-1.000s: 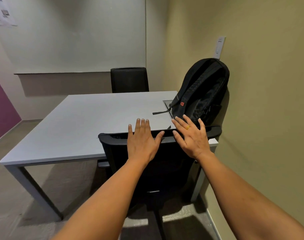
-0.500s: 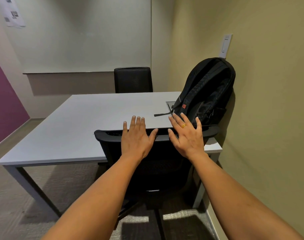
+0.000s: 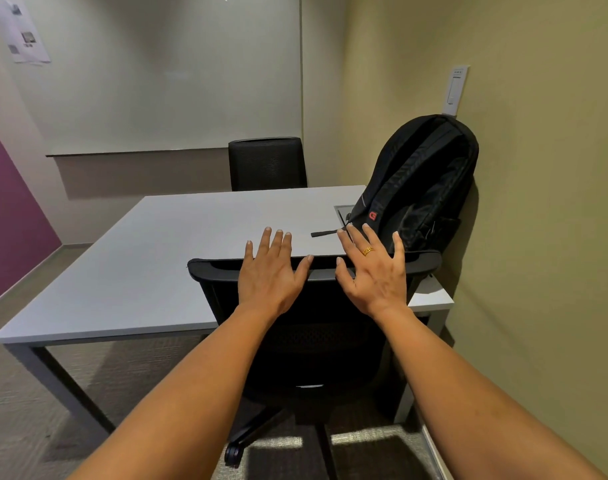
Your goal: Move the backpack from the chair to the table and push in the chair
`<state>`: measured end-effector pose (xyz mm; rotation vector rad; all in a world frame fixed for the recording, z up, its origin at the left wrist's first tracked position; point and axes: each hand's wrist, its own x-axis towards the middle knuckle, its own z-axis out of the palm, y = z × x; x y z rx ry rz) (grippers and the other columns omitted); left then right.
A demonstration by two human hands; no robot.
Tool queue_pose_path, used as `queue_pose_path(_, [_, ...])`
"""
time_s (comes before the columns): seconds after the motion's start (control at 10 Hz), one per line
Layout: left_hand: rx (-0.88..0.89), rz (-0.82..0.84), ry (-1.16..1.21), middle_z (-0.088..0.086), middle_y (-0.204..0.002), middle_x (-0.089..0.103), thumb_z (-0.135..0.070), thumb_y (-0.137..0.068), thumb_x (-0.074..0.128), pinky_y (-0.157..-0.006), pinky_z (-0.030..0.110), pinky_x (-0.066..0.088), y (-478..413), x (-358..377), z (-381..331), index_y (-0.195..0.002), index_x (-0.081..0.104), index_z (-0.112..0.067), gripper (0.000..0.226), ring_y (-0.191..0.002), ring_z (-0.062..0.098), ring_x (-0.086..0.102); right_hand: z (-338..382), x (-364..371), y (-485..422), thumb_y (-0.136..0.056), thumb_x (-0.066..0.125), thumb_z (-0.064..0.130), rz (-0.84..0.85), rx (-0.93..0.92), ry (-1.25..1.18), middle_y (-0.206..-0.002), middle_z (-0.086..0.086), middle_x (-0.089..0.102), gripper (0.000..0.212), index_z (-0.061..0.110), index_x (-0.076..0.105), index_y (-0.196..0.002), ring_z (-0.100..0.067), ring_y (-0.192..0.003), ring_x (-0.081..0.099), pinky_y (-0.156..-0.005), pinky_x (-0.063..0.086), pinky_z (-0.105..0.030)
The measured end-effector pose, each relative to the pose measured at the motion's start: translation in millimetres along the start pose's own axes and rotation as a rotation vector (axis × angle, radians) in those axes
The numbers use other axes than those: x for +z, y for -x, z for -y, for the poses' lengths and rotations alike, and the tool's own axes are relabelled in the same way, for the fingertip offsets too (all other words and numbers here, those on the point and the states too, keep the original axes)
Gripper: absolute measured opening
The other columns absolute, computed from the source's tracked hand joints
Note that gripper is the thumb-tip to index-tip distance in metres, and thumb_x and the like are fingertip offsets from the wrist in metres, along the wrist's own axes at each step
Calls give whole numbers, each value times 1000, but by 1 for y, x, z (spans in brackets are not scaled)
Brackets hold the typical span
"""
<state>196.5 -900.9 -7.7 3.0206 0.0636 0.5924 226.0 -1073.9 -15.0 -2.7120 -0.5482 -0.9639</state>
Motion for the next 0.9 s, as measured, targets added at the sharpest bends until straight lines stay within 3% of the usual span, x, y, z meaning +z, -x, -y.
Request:
queue_pose_path(0.3, [31,-52,-2,3,-157,12,-66,-80,-4,-115,43,-1,-1,1,6,-147,12,-16,85,-144,19,-4,9,5,0,-86,21,46,21,83,59,-141,-8,46,59,20,42,-134,-29,-133,35,-108,14,-58])
queue_pose_path(0.6, [32,-41,4,3,-156,14,-65,-83,-1,-115,43,-1,2,1,5,-147,12,-18,80,-144,20,-2,8,1,3,-84,9,52,109,97,56,-151,-6,30,67,22,25,-142,-24,-140,20,-111,16,-52])
queue_pose_path(0.8, [5,18,22,2,-157,12,-64,-88,7,-114,45,-4,10,-11,1,-147,9,-20,74,-144,20,-4,12,-12,6,-85,9,53,198,156,44,-154,-4,19,65,28,14,-144,-23,-143,4,-109,-6,-59])
queue_pose_path(0.9, [1,-55,48,3,-157,6,-64,-88,9,-113,47,-7,24,-53,1,-147,4,-21,73,-143,20,-9,30,-52,4,-88,13,53,144,144,17,-156,-5,10,62,29,5,-145,-23,-143,-2,-108,-7,-60])
